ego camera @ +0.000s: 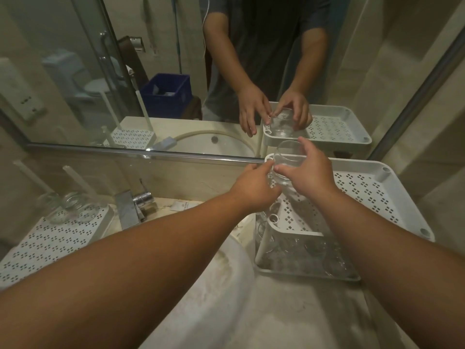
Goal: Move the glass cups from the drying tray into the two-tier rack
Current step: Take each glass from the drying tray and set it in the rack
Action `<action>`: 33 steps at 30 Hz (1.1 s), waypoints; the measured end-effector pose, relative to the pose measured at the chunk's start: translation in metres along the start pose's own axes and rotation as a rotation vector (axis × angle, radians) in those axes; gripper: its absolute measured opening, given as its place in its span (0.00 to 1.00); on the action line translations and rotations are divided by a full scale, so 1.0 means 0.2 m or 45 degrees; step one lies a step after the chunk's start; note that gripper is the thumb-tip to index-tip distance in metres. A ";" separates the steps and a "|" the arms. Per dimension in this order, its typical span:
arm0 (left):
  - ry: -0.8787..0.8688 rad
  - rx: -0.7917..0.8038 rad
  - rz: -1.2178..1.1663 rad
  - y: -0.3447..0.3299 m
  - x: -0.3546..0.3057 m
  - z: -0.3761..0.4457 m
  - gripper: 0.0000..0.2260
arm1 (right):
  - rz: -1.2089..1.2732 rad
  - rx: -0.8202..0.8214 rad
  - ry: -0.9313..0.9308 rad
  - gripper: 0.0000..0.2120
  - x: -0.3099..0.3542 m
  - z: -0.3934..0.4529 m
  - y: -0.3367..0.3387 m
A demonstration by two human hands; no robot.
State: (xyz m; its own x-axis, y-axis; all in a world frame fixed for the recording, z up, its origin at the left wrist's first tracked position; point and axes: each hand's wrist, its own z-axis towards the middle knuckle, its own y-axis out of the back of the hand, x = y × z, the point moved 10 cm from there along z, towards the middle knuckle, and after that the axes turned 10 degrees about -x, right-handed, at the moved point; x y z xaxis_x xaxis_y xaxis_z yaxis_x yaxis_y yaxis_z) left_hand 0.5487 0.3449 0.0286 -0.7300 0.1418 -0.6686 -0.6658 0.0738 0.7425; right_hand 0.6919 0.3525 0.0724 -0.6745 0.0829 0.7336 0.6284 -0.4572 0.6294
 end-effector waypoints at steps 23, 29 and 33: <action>-0.023 -0.129 -0.017 0.38 0.24 -0.16 0.28 | -0.384 -0.222 0.407 0.32 0.36 -0.21 0.00; -0.035 -0.158 0.076 0.63 0.46 -0.26 0.26 | -0.425 -0.142 0.615 0.31 0.64 -0.42 -0.23; -0.014 -0.166 0.100 0.81 0.65 -0.34 0.26 | -0.326 -0.034 0.608 0.31 0.78 -0.56 -0.44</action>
State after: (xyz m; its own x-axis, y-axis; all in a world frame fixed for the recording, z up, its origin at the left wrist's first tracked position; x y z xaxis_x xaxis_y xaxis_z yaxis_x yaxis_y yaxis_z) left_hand 0.3347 0.3089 0.0591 -0.7792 0.1530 -0.6079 -0.6218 -0.0665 0.7803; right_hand 0.4880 0.3061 0.1019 -0.9098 -0.2140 0.3558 0.4149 -0.4983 0.7613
